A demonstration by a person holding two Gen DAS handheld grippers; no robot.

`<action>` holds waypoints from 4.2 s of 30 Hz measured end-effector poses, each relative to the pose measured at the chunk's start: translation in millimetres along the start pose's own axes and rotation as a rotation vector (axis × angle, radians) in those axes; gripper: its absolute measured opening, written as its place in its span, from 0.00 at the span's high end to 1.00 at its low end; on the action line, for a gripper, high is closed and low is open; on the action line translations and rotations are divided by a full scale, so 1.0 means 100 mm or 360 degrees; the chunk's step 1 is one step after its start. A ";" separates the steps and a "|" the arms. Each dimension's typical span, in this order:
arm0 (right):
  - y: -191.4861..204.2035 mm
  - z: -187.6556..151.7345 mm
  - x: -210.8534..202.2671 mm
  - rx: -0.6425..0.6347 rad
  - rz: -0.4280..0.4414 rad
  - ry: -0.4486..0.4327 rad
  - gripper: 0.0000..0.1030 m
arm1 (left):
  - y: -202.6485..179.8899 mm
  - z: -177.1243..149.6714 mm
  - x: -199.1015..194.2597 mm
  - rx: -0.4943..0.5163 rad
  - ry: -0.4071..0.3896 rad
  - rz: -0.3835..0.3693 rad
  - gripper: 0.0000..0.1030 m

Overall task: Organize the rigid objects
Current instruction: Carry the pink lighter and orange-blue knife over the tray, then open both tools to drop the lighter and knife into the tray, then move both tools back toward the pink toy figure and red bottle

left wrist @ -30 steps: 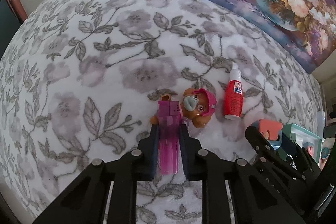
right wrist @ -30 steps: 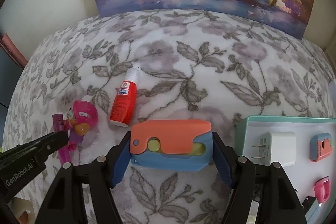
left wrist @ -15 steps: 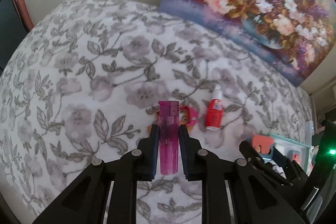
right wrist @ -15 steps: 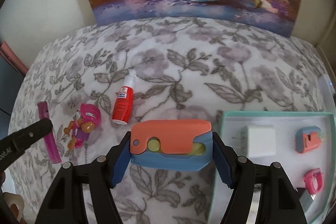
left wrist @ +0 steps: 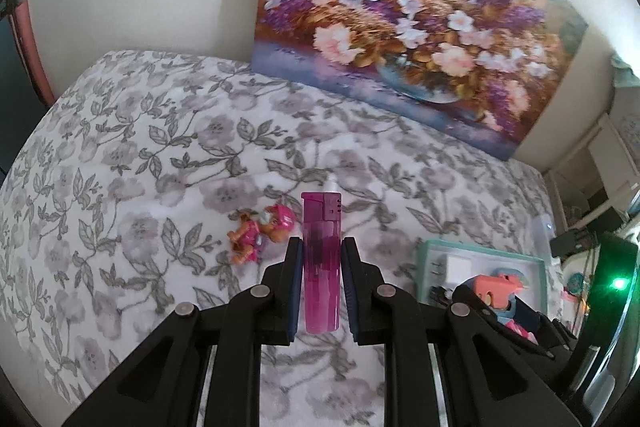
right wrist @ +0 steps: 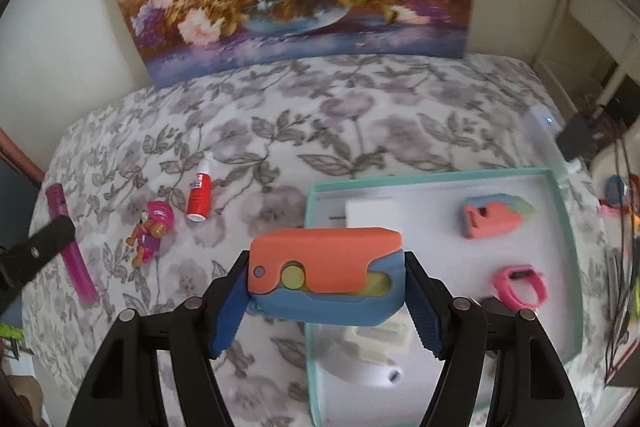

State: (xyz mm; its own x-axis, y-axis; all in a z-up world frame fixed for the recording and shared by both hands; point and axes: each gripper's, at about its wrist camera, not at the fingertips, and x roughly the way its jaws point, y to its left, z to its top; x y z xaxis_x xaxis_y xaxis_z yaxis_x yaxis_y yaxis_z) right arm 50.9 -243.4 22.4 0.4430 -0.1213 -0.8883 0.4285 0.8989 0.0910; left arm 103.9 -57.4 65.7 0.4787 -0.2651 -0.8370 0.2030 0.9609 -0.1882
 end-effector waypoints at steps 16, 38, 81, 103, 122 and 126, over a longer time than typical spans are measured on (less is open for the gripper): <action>-0.86 -0.67 -0.49 0.0216 -0.0131 -0.0027 0.28 | -0.65 -0.70 -0.12 0.0229 0.0111 -0.0149 0.81; -1.65 -0.98 -0.10 0.0469 -0.0279 0.0166 0.28 | -1.48 -1.41 0.47 0.0559 0.0423 -0.0163 0.81; -1.73 -0.95 0.07 0.0478 -0.0299 0.0146 0.00 | -1.27 -1.27 0.62 0.0434 0.0408 0.0051 0.23; -1.40 -0.90 0.00 0.0290 -0.0307 0.0095 0.00 | -0.52 -1.01 0.65 0.0022 0.0419 0.0276 0.13; -0.76 -0.85 -0.09 0.0103 -0.0170 0.0044 0.00 | 0.22 -0.68 0.47 -0.0235 0.0292 0.0351 0.13; -0.69 -0.82 -0.09 0.0080 -0.0161 0.0044 0.00 | 0.34 -0.62 0.49 -0.0268 0.0287 0.0333 0.13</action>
State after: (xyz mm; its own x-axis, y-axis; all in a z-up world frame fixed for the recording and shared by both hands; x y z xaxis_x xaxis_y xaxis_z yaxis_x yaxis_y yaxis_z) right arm -47.5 -269.4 -12.7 0.3738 -0.1979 -0.9061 0.5091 0.8604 0.0221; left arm 81.0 -32.4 -13.4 0.3329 -0.0562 -0.9413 -0.0354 0.9968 -0.0720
